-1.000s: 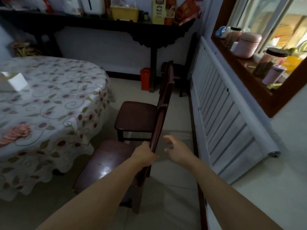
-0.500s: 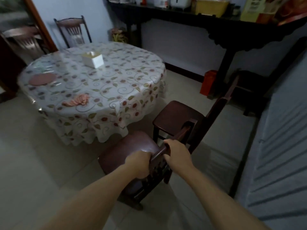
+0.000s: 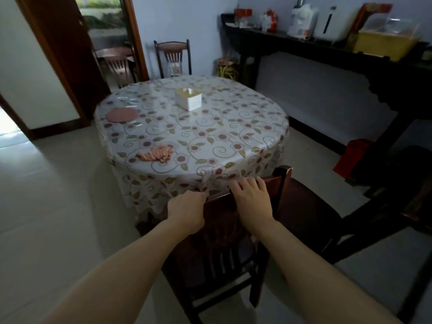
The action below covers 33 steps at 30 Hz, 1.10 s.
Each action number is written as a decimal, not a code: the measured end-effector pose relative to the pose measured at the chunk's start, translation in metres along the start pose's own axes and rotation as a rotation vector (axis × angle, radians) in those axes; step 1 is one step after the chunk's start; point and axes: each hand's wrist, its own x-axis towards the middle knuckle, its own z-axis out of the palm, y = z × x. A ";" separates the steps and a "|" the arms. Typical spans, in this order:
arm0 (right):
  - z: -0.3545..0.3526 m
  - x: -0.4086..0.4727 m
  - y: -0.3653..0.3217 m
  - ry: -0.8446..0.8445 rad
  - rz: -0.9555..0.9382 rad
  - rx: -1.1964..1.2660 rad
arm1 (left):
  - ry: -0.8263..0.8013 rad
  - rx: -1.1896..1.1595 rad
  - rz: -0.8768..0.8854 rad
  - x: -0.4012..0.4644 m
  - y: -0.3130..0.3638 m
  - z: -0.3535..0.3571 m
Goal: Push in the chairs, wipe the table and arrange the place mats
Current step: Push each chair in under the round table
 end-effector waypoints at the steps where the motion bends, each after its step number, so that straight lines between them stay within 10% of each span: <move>1: 0.001 0.014 0.001 -0.005 -0.017 0.001 | 0.017 -0.011 -0.020 0.009 -0.004 -0.003; 7: -0.008 0.101 0.014 -0.259 -0.204 -0.041 | 0.075 -0.006 -0.125 0.058 -0.024 -0.019; 33: 0.081 0.305 0.022 -0.256 -0.501 0.105 | 0.191 -0.017 -0.240 0.233 -0.112 -0.016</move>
